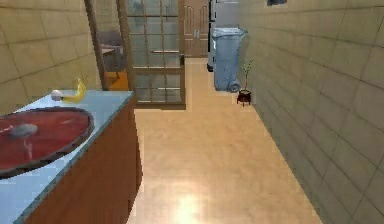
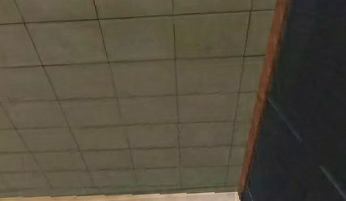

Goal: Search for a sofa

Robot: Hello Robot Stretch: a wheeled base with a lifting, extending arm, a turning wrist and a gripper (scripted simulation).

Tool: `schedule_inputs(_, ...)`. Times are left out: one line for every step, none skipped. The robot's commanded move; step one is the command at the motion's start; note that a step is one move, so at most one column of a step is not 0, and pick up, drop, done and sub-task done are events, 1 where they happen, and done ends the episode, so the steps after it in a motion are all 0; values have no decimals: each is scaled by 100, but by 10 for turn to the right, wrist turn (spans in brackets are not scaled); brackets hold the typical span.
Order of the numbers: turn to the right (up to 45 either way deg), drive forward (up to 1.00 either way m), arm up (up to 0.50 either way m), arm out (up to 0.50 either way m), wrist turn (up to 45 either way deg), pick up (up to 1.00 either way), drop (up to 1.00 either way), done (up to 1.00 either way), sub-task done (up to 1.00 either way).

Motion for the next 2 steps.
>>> schedule_inputs(0,100,0,0,0,0,0,0,0)
schedule_inputs(0,75,0,0,0,0,0,0,0)
